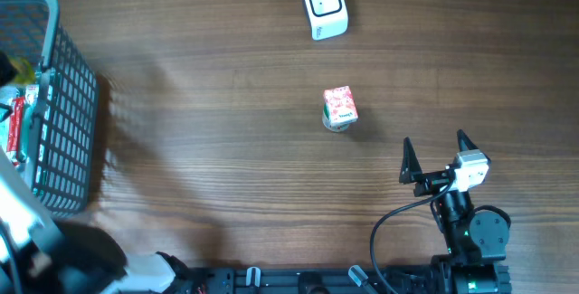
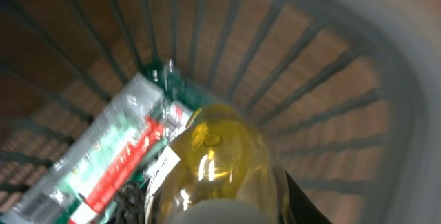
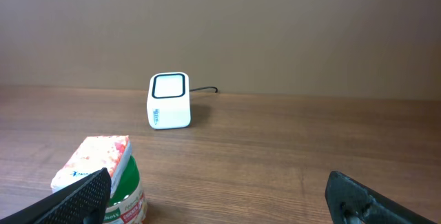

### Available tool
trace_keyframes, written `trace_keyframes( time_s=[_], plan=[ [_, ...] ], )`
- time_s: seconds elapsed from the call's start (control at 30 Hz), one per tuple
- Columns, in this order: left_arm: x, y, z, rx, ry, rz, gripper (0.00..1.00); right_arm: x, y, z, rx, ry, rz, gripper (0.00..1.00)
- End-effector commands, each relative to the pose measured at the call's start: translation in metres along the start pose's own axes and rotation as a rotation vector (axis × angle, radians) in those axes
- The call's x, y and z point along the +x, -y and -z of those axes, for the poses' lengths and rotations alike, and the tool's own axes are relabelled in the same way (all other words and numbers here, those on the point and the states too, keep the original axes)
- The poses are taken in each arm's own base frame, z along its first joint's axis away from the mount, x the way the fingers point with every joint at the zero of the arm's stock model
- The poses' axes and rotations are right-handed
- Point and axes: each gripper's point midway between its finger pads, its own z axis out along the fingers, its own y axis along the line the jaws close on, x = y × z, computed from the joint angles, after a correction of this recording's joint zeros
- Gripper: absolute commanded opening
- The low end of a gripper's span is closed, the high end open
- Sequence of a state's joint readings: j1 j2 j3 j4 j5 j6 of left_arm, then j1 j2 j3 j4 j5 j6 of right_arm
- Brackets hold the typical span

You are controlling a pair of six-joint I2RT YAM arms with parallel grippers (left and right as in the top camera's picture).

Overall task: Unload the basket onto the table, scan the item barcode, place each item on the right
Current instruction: 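Reach the left gripper into the basket and grasp the Vim bottle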

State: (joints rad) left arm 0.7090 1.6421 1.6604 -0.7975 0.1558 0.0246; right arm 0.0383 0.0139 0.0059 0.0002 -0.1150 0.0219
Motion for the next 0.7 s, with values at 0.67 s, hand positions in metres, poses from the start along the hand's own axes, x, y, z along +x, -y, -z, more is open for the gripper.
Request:
trace_keyframes(
  time_s=[0.67],
  plan=[
    [0.251, 0.328, 0.132, 0.339, -0.495, -0.375, 0.23, -0.001, 0.001, 0.0, 0.004, 0.007, -0.005, 1.0]
  ],
)
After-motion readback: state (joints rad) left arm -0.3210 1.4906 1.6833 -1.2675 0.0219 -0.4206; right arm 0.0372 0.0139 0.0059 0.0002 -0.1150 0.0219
